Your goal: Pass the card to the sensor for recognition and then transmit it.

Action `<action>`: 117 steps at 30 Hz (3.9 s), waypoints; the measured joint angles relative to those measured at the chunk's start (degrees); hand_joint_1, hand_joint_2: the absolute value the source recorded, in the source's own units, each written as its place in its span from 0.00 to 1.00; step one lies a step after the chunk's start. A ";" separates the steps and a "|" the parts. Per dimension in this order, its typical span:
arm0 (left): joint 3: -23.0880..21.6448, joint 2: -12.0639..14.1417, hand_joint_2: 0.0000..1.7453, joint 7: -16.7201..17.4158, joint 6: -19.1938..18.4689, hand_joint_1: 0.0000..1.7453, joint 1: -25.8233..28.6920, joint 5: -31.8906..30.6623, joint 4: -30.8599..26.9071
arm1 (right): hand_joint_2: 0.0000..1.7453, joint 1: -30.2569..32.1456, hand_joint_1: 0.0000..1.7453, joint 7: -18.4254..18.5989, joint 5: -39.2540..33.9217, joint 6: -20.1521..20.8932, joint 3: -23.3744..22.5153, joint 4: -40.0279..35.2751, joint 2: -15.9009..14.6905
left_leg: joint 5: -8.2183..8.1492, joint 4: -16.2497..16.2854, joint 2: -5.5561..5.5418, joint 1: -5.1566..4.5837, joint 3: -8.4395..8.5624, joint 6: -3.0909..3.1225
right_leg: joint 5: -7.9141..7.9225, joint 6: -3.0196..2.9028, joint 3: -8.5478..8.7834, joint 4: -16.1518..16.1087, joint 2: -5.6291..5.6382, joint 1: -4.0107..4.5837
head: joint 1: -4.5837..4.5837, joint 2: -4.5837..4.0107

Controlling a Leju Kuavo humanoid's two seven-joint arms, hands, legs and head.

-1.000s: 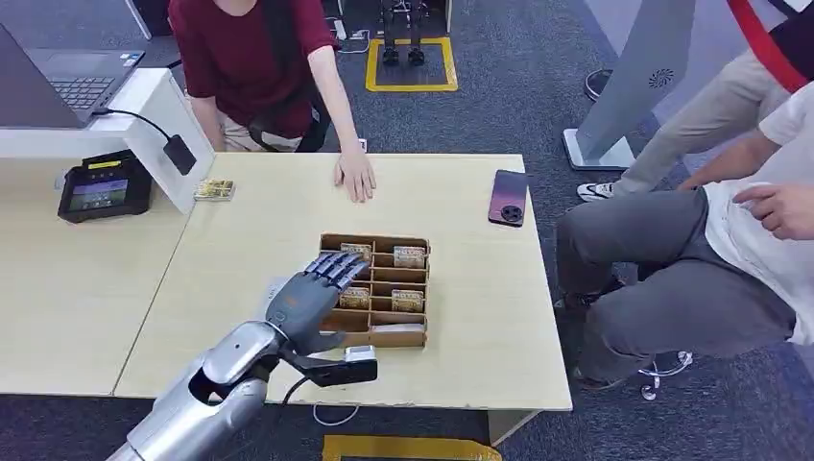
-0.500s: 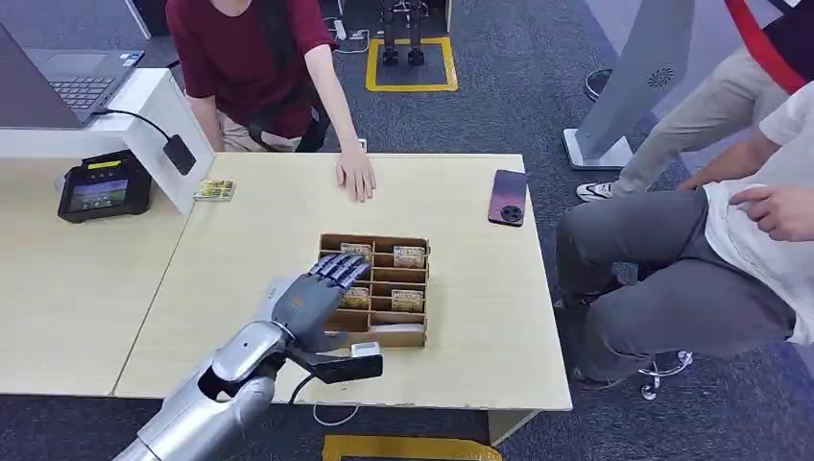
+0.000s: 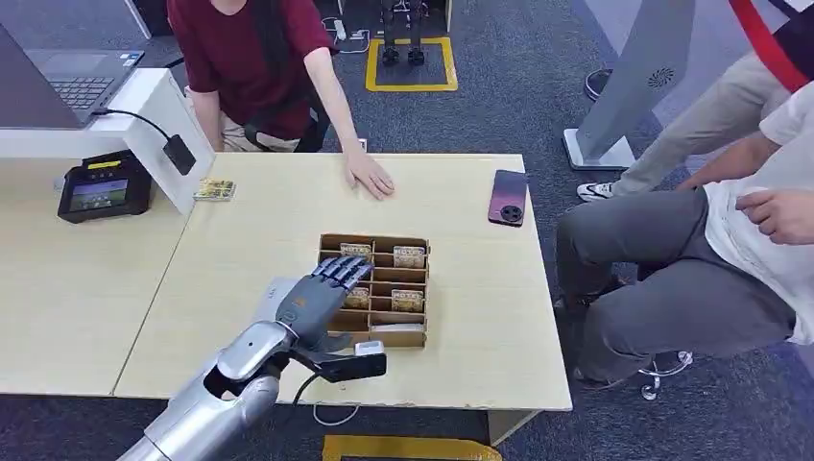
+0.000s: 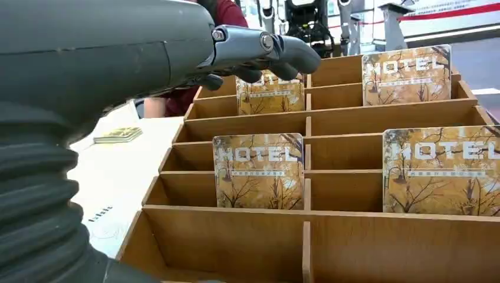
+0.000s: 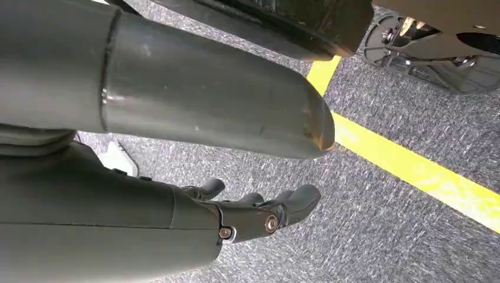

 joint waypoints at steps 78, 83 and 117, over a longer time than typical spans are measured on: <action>2.30 9.01 1.00 -4.15 -0.24 1.00 -2.26 5.16 -10.54 | 0.00 -0.01 0.00 -2.91 -1.36 -0.52 1.07 -0.02 -0.24 | 0.08 -0.01 -0.02 0.05 0.01 -0.12 | 0.02 -0.04 0.00 0.06 -0.03 0.03 | 0.00 0.00; 4.39 10.67 1.00 -4.17 -1.27 1.00 -3.87 5.84 -13.97 | 0.00 0.08 0.00 -3.04 -1.42 -0.55 1.01 -0.02 -0.28 | 0.10 -0.01 -0.02 0.05 0.02 -0.14 | 0.03 -0.04 0.00 0.07 -0.01 0.03 | 0.00 0.00; 5.97 24.09 1.00 -7.71 -22.75 0.00 -10.61 38.63 -19.21 | 0.00 0.26 0.00 -2.86 -1.97 -0.26 0.22 -0.02 -0.66 | 0.18 -0.01 0.16 0.23 -0.04 -0.30 | 0.16 -0.26 -0.14 0.10 0.15 0.12 | -0.09 0.00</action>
